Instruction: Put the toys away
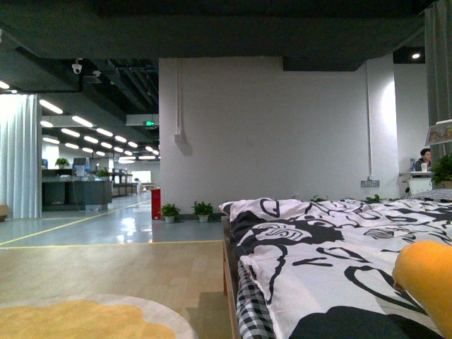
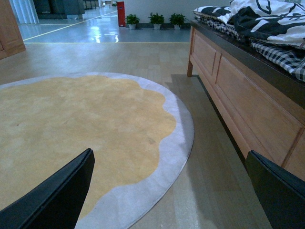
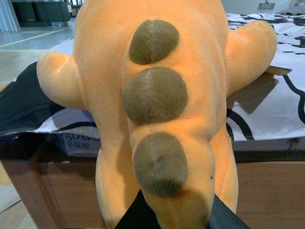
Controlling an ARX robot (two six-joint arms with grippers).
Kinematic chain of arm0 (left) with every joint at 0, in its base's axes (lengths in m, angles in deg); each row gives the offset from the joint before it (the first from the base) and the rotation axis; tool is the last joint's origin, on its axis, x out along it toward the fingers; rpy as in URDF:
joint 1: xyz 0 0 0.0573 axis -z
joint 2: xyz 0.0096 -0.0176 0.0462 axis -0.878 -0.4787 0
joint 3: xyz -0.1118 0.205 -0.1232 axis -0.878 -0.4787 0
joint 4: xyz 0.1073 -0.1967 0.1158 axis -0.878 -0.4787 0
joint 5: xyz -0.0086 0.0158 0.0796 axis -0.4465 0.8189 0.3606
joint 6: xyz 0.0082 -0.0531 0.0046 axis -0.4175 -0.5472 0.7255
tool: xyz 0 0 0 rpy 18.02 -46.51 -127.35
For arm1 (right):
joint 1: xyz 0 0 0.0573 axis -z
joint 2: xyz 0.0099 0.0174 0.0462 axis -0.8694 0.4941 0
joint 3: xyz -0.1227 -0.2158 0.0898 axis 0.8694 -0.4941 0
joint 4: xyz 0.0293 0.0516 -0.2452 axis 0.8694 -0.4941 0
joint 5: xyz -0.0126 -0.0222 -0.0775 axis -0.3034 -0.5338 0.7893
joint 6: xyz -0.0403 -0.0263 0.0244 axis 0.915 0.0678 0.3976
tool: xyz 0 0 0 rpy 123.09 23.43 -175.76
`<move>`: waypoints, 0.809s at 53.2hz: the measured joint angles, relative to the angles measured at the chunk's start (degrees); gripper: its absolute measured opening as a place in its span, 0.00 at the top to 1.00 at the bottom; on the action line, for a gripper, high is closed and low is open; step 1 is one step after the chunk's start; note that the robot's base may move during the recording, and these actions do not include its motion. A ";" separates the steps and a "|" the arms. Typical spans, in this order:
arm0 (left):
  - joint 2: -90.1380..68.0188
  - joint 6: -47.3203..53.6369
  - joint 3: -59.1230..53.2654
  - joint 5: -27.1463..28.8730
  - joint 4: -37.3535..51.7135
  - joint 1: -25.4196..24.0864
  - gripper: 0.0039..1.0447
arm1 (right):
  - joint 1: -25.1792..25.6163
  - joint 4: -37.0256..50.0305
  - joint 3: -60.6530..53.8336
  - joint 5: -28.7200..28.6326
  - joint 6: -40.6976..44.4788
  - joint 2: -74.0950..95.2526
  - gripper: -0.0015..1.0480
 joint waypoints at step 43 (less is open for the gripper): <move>-0.11 0.00 0.00 0.00 0.00 -0.09 0.06 | -0.24 -0.52 0.00 -0.07 0.04 0.13 0.94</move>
